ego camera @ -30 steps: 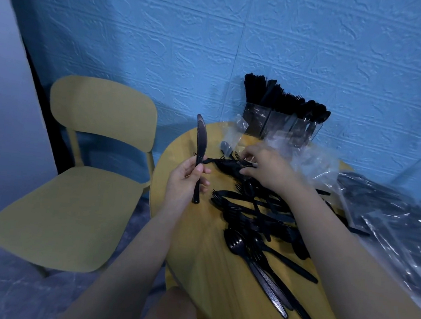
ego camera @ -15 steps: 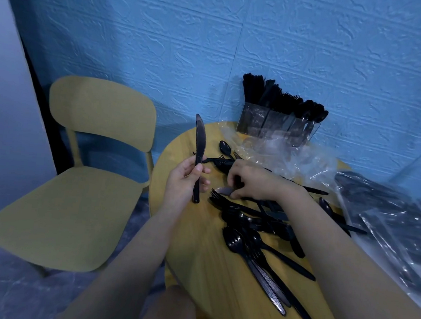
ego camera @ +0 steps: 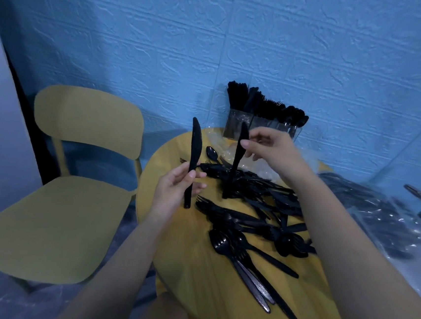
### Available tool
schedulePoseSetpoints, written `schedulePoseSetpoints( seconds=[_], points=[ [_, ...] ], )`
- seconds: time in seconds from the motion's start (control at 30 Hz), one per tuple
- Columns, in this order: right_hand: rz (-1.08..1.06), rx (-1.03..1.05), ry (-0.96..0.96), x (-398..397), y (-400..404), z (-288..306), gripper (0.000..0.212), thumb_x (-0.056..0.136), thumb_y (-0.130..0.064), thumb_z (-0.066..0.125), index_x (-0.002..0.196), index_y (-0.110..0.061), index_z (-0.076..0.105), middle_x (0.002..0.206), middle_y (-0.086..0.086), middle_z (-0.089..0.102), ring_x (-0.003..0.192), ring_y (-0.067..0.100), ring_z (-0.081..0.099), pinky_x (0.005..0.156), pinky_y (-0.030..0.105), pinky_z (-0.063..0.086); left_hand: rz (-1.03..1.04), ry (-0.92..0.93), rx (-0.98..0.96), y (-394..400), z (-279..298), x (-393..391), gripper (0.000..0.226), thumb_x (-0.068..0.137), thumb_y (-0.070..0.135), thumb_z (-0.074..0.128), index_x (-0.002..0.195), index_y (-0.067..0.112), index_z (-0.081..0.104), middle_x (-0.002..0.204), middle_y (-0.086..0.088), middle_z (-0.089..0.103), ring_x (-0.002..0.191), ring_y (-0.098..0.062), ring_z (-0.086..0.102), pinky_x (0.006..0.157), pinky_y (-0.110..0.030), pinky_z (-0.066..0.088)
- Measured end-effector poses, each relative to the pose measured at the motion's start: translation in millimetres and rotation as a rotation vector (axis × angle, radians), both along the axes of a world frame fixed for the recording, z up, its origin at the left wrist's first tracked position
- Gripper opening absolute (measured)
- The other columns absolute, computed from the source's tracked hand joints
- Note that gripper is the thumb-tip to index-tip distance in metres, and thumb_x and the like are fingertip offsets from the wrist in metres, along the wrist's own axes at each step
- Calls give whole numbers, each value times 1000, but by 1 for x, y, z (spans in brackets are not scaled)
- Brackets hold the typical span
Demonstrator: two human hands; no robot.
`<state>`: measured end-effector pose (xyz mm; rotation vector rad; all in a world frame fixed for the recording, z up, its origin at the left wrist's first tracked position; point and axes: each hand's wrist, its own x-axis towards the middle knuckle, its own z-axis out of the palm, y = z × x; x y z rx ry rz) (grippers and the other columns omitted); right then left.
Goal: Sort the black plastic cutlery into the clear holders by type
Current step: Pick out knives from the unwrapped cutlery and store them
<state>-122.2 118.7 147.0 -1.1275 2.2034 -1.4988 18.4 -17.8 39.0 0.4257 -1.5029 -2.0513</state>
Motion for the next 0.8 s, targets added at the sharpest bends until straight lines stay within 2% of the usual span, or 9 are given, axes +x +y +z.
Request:
schedulePoseSetpoints(
  seconds=[0.07, 0.13, 0.23, 0.37, 0.47, 0.67, 0.8],
  points=[
    [12, -55, -45, 2, 4, 1, 6, 86, -8, 67, 82, -11, 63, 67, 4, 64, 61, 8, 61, 62, 19, 50, -43, 5, -17, 8, 5, -1, 29, 95, 8, 51, 123, 8, 59, 96, -3, 72, 80, -15, 70, 72, -22, 56],
    [37, -67, -74, 6, 5, -1, 7, 86, -6, 66, 82, -10, 63, 65, 1, 66, 61, 8, 63, 63, 19, 51, -115, 4, -43, 17, 14, -2, 30, 95, 10, 52, 124, 9, 60, 99, 0, 73, 84, -15, 71, 70, -22, 55],
    [52, -88, -77, 11, 5, -4, 10, 85, -2, 65, 83, -12, 65, 66, -4, 66, 59, 6, 63, 64, 20, 54, -249, 6, -75, 27, 26, -4, 30, 95, 12, 51, 123, 17, 60, 99, 2, 73, 83, -14, 71, 69, -23, 55],
    [24, -99, -81, 9, 11, 0, 5, 86, -3, 65, 90, -4, 64, 70, 5, 64, 58, 6, 63, 62, 19, 53, -338, 13, -20, 31, 35, -5, 29, 96, 10, 48, 119, 24, 59, 99, 1, 73, 74, -9, 67, 68, -23, 55],
    [-20, -83, -67, 4, 18, 5, 8, 85, -4, 67, 90, -4, 61, 70, 8, 64, 57, 6, 63, 60, 19, 52, -365, -5, 26, 37, 40, -11, 26, 97, 10, 47, 115, 22, 61, 97, 0, 74, 70, -6, 63, 64, -23, 55],
    [-104, -41, 39, -7, 47, 8, 14, 82, -10, 71, 80, -14, 59, 65, 0, 63, 56, 5, 61, 61, 21, 51, -383, -45, 147, 59, 47, -26, 20, 97, 9, 47, 107, 16, 63, 88, -3, 74, 64, -7, 62, 59, -25, 57],
    [-154, 18, 98, -13, 63, 8, 14, 82, -15, 72, 80, -14, 59, 64, -1, 63, 55, 1, 60, 62, 20, 49, -470, -76, 174, 74, 53, -32, 21, 98, 7, 44, 106, 12, 62, 85, -5, 73, 62, -9, 61, 58, -27, 57]
  ],
)
